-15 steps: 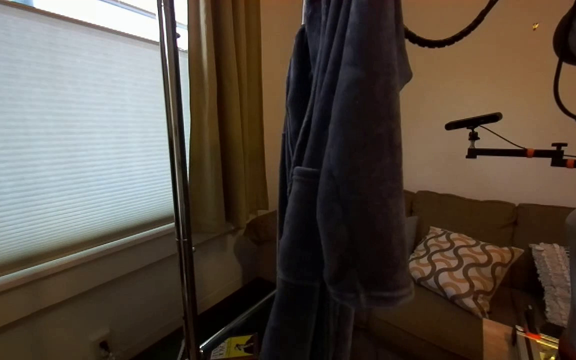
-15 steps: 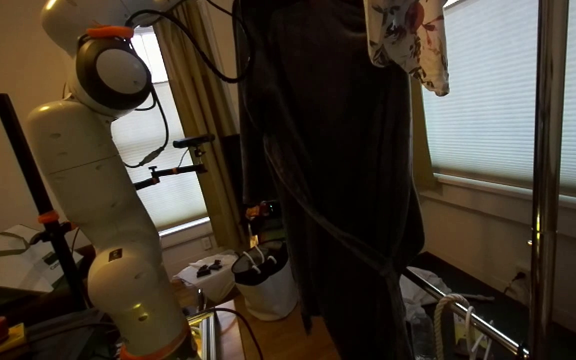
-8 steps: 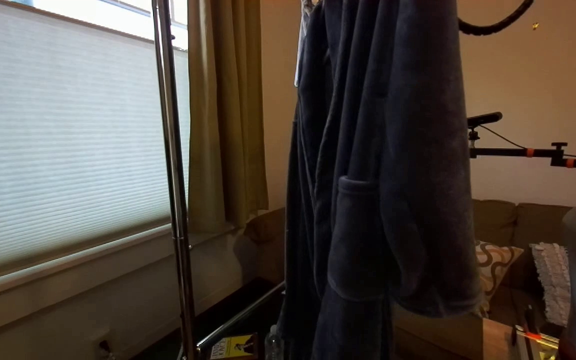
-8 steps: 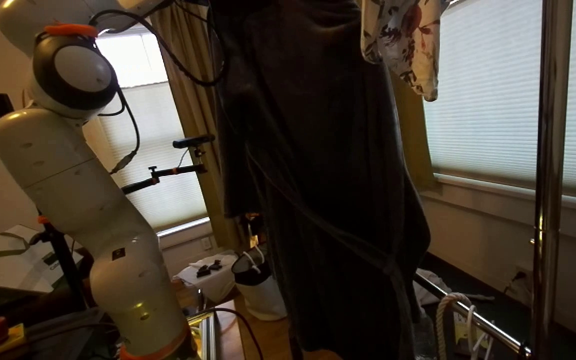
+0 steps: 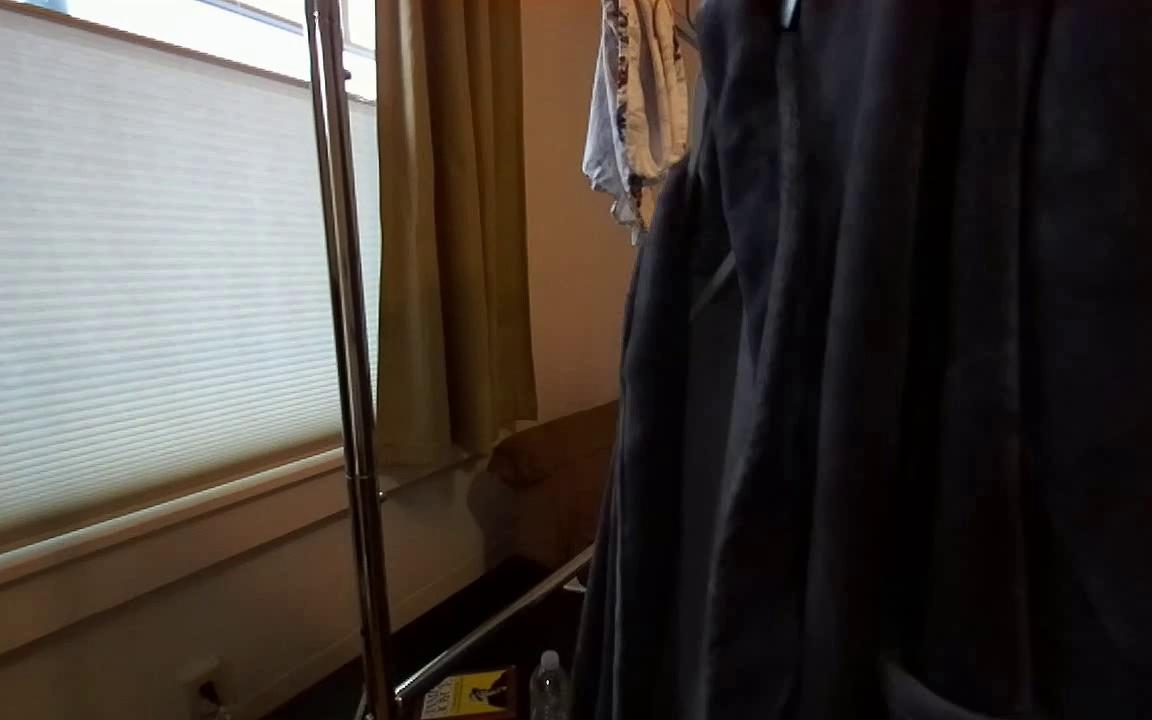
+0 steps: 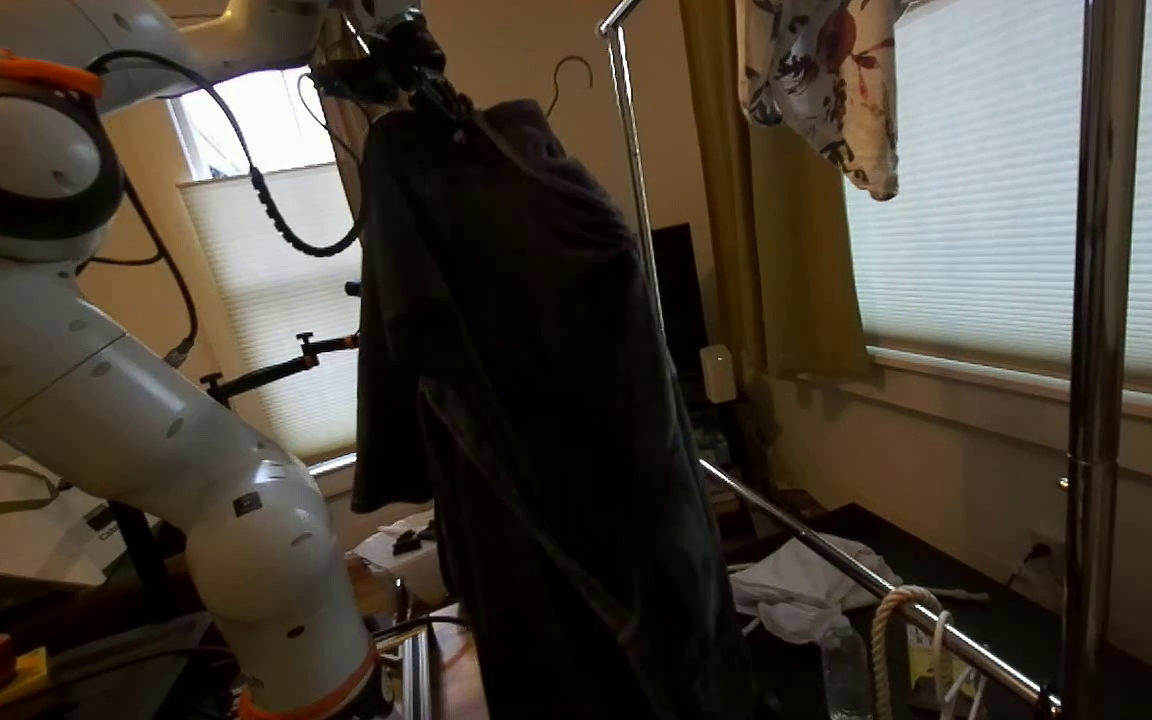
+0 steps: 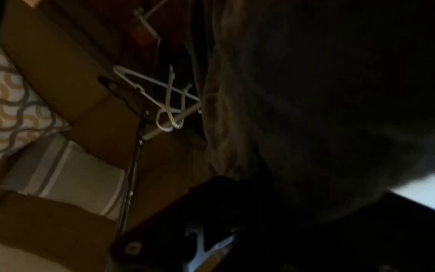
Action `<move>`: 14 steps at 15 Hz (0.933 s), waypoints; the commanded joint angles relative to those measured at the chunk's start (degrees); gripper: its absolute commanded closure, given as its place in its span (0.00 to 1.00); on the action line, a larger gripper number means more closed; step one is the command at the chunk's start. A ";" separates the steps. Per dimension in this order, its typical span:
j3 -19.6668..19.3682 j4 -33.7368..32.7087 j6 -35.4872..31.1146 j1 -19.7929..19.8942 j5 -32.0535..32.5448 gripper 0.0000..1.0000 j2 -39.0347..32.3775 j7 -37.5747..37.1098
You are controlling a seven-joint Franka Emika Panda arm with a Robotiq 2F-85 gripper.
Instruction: Move the robe from the top to the bottom of the clothing rack
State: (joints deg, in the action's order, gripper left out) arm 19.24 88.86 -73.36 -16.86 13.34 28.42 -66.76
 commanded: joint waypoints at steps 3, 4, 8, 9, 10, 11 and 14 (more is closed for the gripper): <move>-5.93 22.02 -7.49 4.76 -15.34 0.97 9.31 0.08; -6.65 24.55 -9.01 5.79 -16.40 0.98 9.55 1.06; -5.05 23.77 -8.22 8.09 -15.79 0.93 6.46 1.80; -5.05 23.98 -8.27 8.11 -15.84 0.93 6.57 1.81; -4.98 23.98 -8.27 8.11 -15.90 0.93 6.84 1.82; -4.94 23.98 -8.27 8.14 -15.95 0.93 7.19 1.84; -4.93 23.98 -8.26 8.20 -16.02 0.98 7.92 1.90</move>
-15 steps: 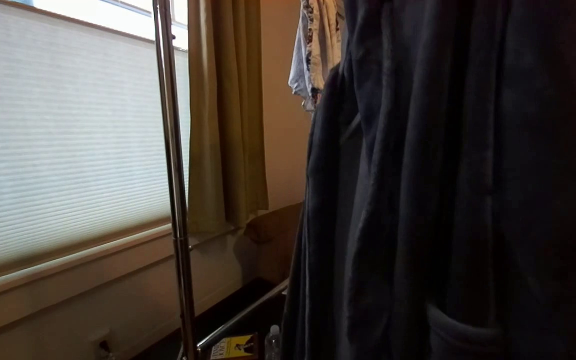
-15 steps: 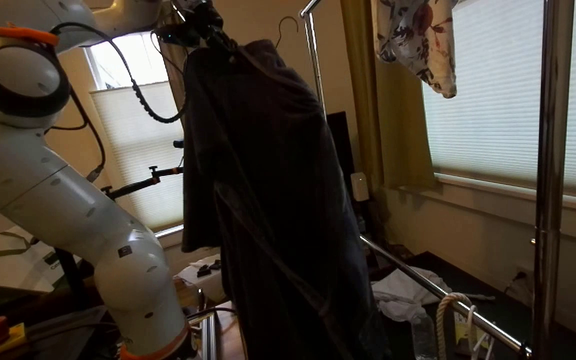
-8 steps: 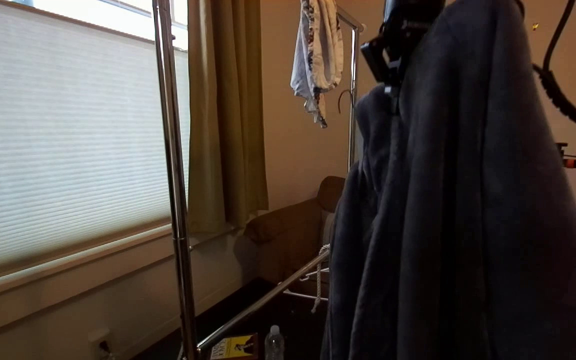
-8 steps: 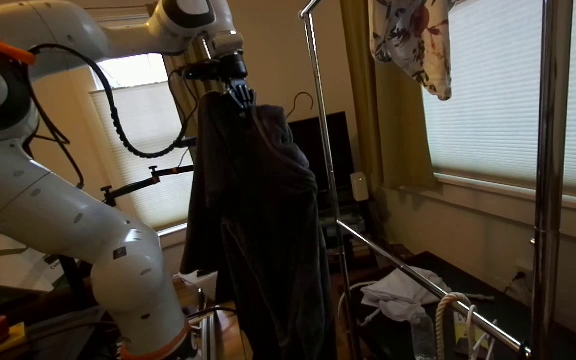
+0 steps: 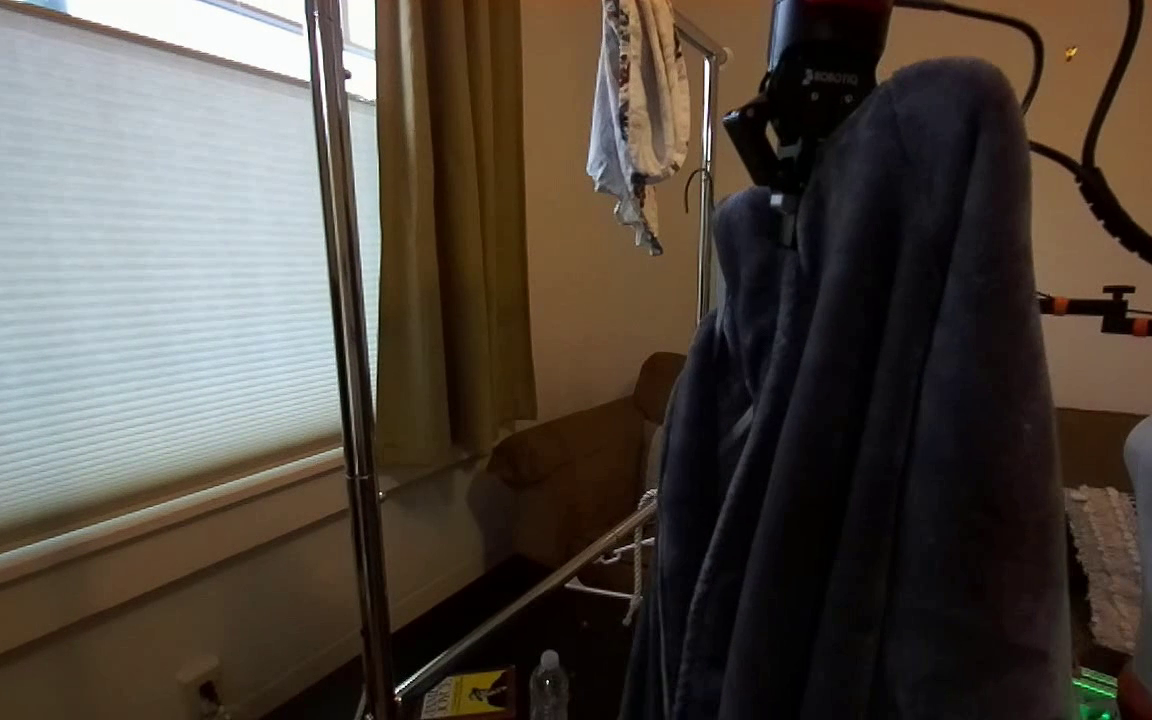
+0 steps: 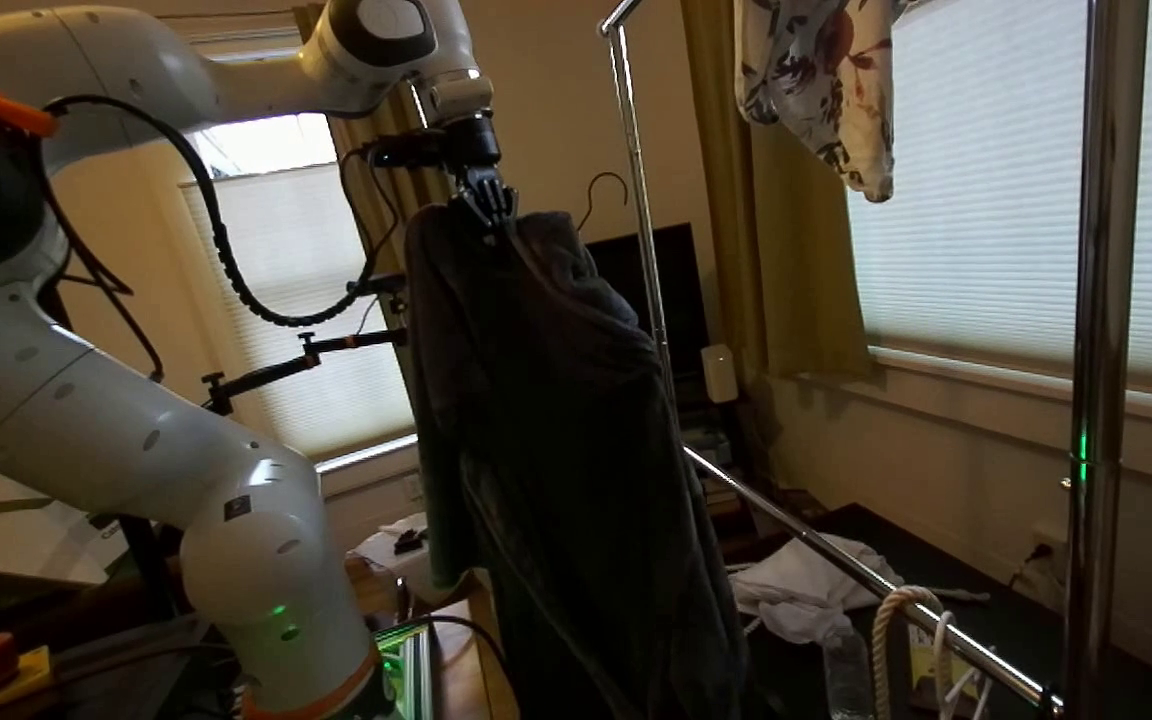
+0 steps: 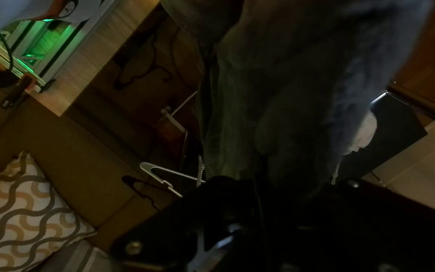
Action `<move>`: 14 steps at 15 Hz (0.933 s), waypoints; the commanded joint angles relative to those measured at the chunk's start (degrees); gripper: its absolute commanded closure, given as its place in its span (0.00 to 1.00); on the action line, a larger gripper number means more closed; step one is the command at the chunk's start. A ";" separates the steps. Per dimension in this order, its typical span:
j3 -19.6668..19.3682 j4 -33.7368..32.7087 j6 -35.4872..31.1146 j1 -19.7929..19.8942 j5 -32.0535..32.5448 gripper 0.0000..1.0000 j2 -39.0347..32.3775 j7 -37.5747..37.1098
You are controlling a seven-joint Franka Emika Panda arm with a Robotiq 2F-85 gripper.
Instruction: Move the robe from the top to the bottom of the clothing rack
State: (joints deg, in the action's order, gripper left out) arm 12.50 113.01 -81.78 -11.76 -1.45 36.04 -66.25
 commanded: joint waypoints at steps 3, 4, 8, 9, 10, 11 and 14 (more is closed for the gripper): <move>1.37 4.78 -2.66 3.65 -4.02 0.98 -1.94 2.27; 1.73 6.92 -3.74 3.63 -5.21 0.98 -2.61 2.62; 3.38 15.24 -6.65 3.17 -7.13 0.98 -5.92 2.19; 4.08 17.50 -7.58 2.80 -7.38 0.98 -6.92 1.91; 4.63 19.55 -9.44 2.36 -7.88 0.98 -8.38 2.31; 5.01 21.44 -10.91 2.17 -8.09 0.98 -9.39 2.47; 6.29 22.07 -18.82 1.62 -6.45 0.98 -16.45 5.11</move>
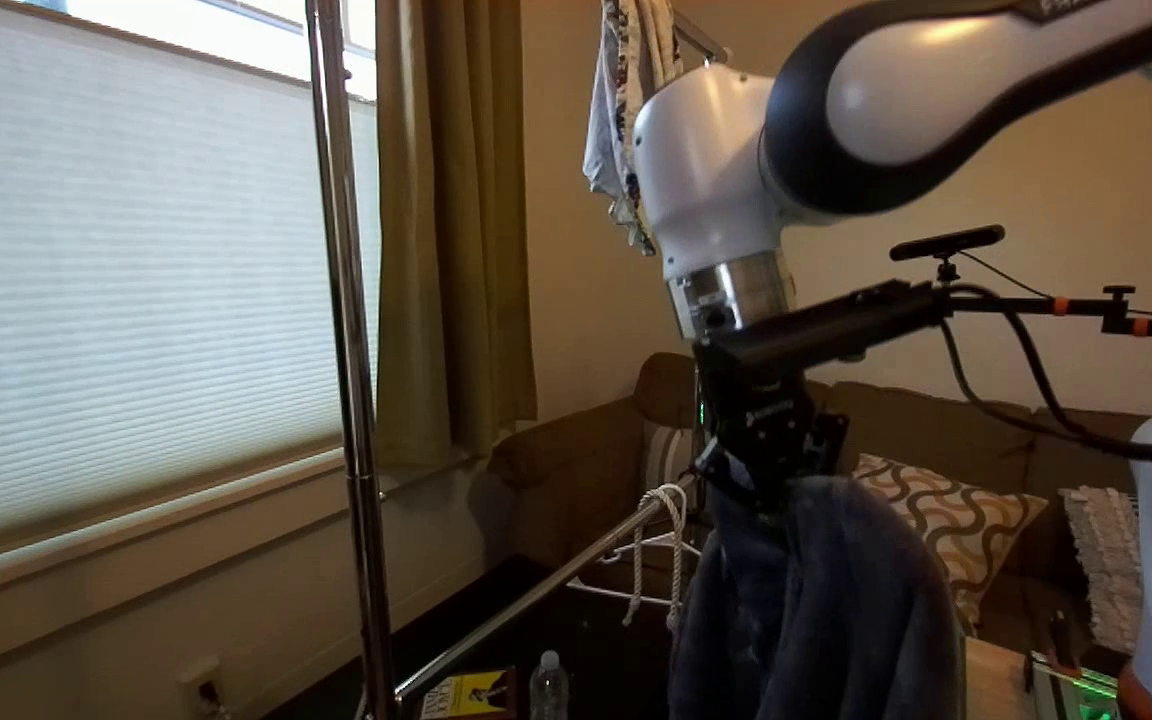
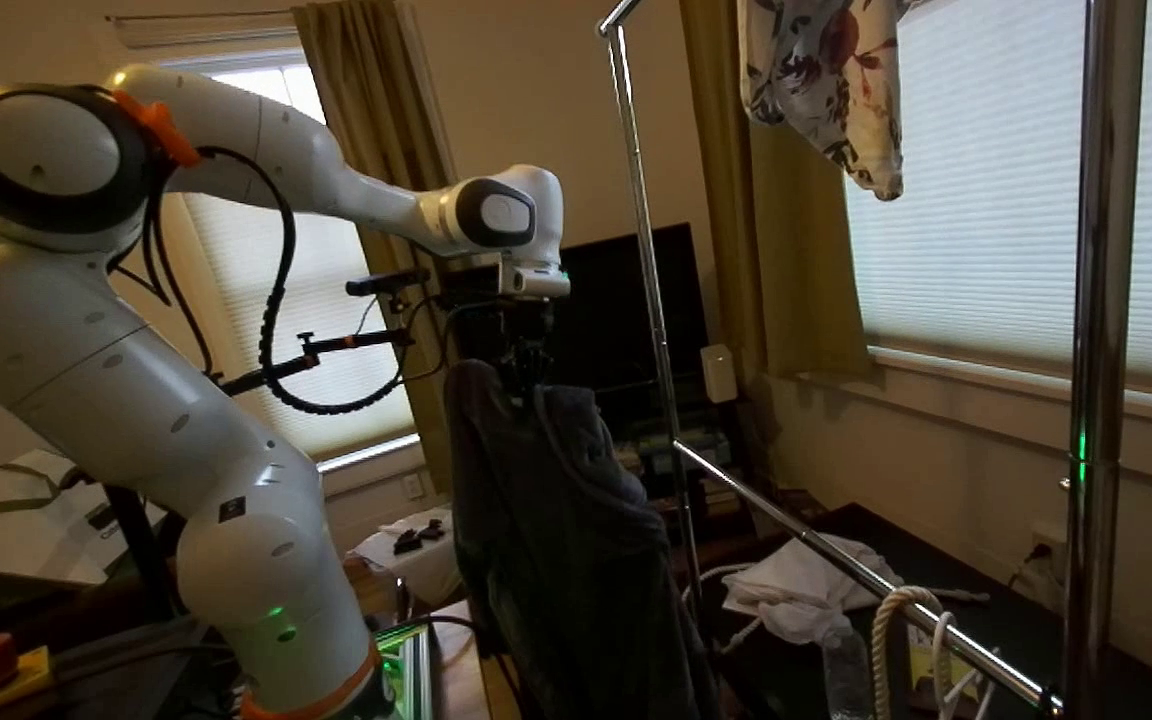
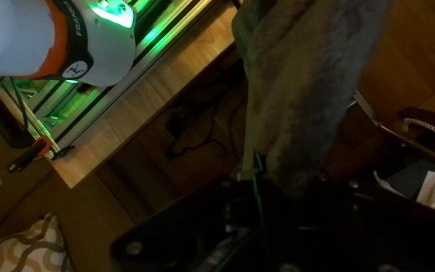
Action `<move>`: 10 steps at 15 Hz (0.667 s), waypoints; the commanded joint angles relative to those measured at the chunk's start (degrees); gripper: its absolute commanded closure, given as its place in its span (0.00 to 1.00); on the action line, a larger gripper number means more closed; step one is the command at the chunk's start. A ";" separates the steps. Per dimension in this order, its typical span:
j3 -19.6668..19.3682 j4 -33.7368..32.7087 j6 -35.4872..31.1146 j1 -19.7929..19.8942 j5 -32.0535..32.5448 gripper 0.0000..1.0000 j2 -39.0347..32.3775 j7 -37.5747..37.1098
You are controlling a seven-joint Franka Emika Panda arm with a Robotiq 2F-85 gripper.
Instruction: Move the robe from the top to the bottom of the clothing rack
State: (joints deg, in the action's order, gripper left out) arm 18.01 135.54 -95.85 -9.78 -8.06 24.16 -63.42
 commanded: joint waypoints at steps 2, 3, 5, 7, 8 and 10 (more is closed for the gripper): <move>0.87 -4.46 -7.96 0.04 2.52 0.98 -9.37 3.62; 0.82 -6.37 -9.50 0.05 3.30 0.98 -11.82 4.25; 0.73 -10.60 -12.08 -0.24 6.15 0.98 -16.26 6.26; -0.02 -7.20 -12.53 -0.87 5.22 0.98 -14.26 5.57; -0.30 -8.59 -12.62 -0.95 5.47 0.93 -15.85 5.87; -0.55 -8.43 -12.62 -1.00 5.46 0.93 -16.77 5.88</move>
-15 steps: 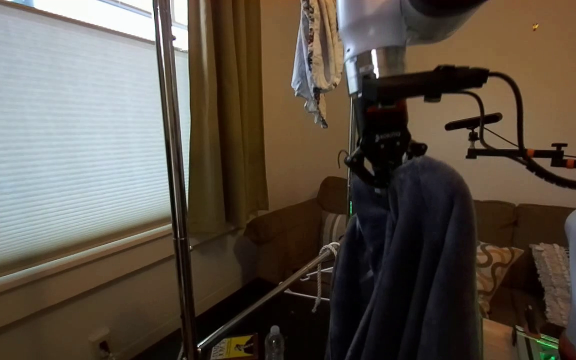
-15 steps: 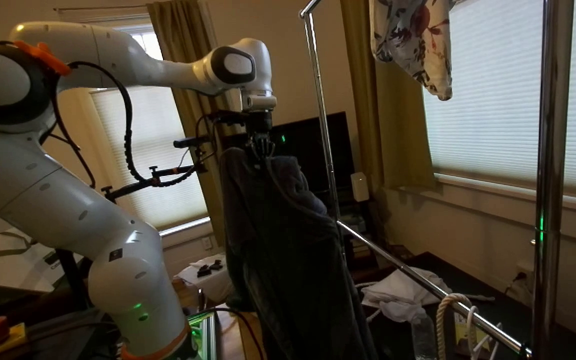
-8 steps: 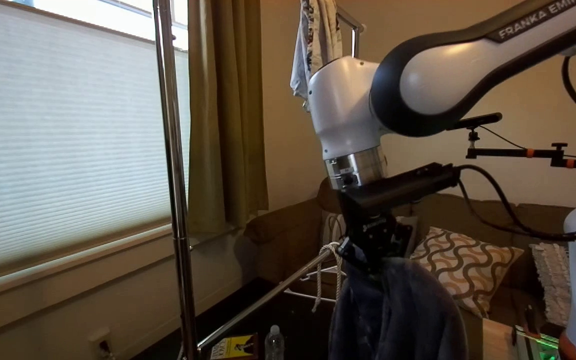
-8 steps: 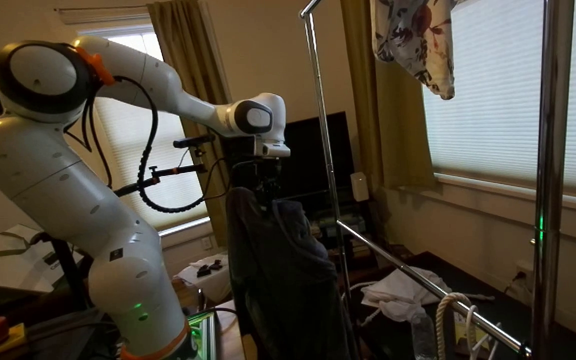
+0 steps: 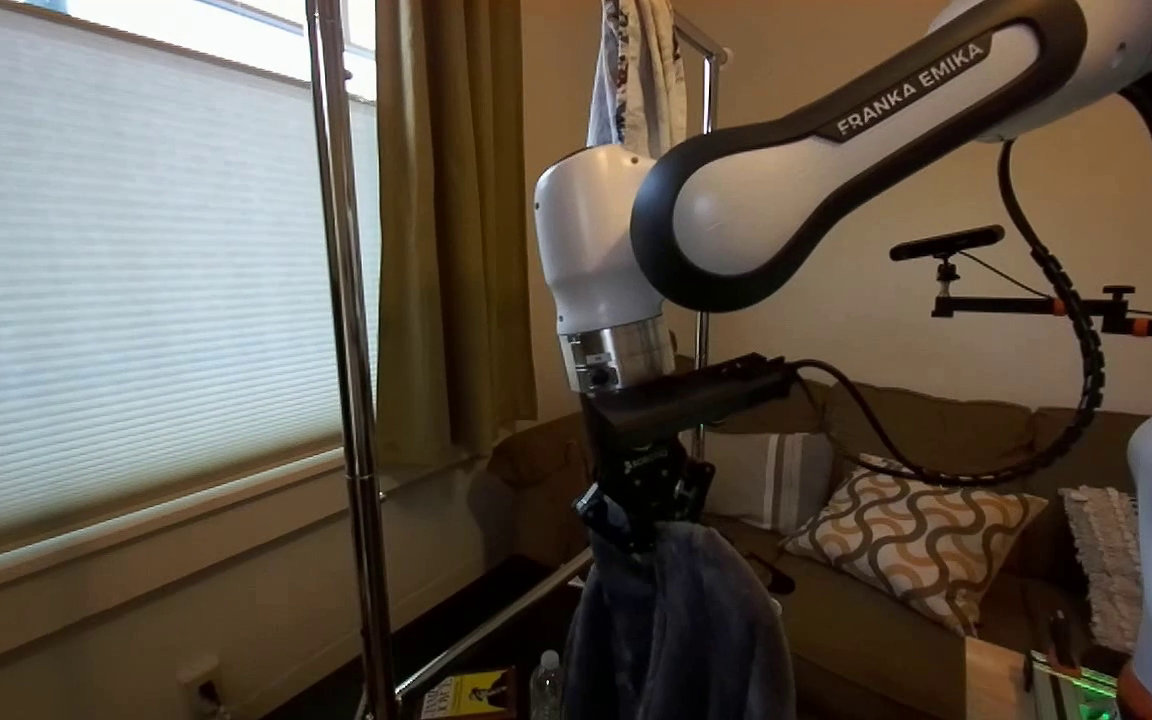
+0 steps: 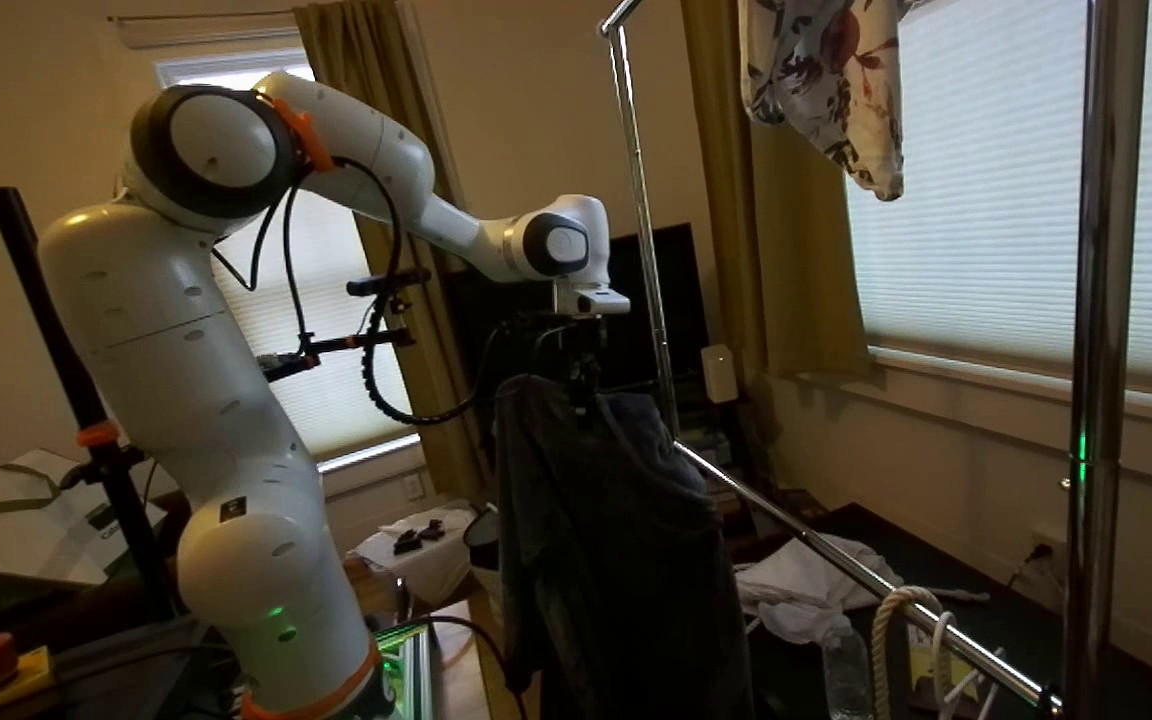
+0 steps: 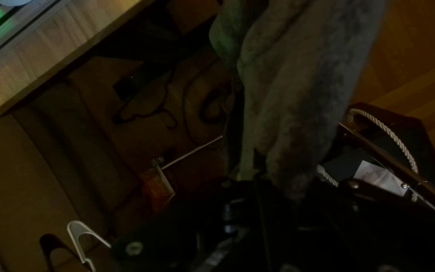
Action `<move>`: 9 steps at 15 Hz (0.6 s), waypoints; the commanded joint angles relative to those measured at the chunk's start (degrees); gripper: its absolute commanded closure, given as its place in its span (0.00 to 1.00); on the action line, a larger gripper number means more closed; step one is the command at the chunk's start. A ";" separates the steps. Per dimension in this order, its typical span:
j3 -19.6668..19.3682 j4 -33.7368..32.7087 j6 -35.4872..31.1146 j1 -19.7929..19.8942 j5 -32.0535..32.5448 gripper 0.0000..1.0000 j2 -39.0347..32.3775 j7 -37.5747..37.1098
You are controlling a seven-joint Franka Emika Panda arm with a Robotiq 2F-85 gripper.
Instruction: Move the robe from the top to the bottom of the clothing rack
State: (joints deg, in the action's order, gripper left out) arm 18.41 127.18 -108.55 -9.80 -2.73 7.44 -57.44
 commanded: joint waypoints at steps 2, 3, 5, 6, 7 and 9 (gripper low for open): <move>-0.42 -0.60 -1.59 -1.18 0.77 0.98 -2.09 -1.87; -0.20 -1.14 -4.32 -1.41 0.78 0.98 -4.29 -2.40; 1.18 -4.35 -8.21 -3.13 2.46 0.98 -11.43 -5.37; 1.65 -5.83 -8.93 -4.45 4.19 0.98 -14.36 -7.96; 1.98 -7.54 -9.70 -6.28 6.05 0.98 -17.38 -10.83; 1.07 -10.63 -10.10 -10.04 9.99 0.98 -22.02 -16.65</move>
State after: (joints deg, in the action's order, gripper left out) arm 20.00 122.98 -118.93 -14.98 2.47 -7.23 -66.28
